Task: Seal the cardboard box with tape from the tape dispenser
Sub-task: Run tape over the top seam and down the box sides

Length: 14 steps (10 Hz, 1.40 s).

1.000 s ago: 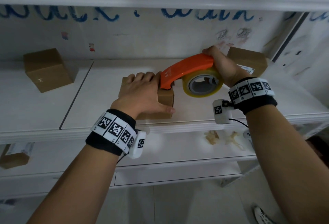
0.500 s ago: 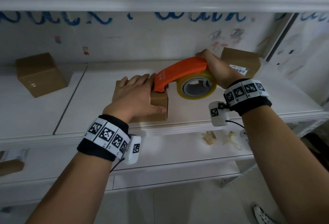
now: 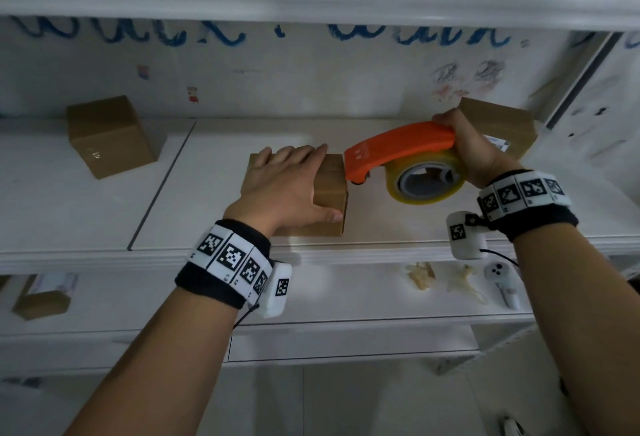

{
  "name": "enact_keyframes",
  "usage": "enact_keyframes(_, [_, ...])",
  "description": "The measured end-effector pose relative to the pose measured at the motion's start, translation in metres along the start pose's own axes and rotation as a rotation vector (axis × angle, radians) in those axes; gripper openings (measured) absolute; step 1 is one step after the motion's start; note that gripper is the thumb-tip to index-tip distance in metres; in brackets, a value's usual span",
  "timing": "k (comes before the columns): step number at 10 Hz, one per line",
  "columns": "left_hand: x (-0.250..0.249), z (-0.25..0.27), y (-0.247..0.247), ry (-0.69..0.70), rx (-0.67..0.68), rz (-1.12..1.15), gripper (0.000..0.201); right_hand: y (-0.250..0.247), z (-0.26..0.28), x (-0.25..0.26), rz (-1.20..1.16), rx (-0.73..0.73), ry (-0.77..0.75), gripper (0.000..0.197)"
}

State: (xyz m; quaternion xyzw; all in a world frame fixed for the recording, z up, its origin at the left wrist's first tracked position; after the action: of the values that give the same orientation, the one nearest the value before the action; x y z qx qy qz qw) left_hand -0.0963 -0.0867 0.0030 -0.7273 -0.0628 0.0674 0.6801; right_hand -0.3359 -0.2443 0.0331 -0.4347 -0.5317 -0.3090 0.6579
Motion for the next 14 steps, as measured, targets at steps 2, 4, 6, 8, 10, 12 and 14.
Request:
enact_keyframes(2, [0.0,0.001,0.0,0.001,-0.016,-0.006,0.125,-0.004,-0.004,-0.016,-0.069,-0.018,0.021,0.054])
enact_keyframes(4, [-0.001,0.0,0.0,0.002,-0.006,-0.011,0.124,-0.002,-0.003,-0.017,-0.09,0.076,0.015,0.038])
enact_keyframes(6, [0.0,-0.001,-0.001,-0.001,0.002,-0.014,0.125,-0.006,0.0,-0.013,-0.106,0.229,0.041,0.029])
enact_keyframes(8, [0.0,0.0,-0.001,-0.009,0.004,-0.017,0.126,-0.003,-0.003,-0.015,0.123,0.219,0.032,0.058])
enact_keyframes(10, [-0.001,0.001,-0.002,-0.008,0.006,-0.011,0.126,0.001,-0.009,-0.002,0.432,0.383,0.002,0.114])
enact_keyframes(12, [-0.001,0.001,-0.002,-0.013,0.007,-0.008,0.126,0.007,-0.007,0.015,0.548,0.43,0.101,0.061])
enact_keyframes(14, [-0.001,0.001,-0.002,-0.018,0.009,-0.003,0.125,0.016,-0.01,0.019,0.741,0.388,0.084,0.089])
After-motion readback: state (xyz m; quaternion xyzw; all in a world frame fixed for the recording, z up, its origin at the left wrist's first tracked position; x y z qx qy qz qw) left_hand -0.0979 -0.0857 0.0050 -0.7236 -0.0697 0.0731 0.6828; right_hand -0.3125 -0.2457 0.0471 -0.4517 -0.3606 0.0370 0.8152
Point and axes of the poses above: each hand's wrist, its own z-axis away from the middle knuckle, its own y-axis out of the palm, x = y × z, the point moved 3 cm from there along -z, towards the middle knuckle, and after that the axes turned 3 degrees about -y, right-handed, at the moved point
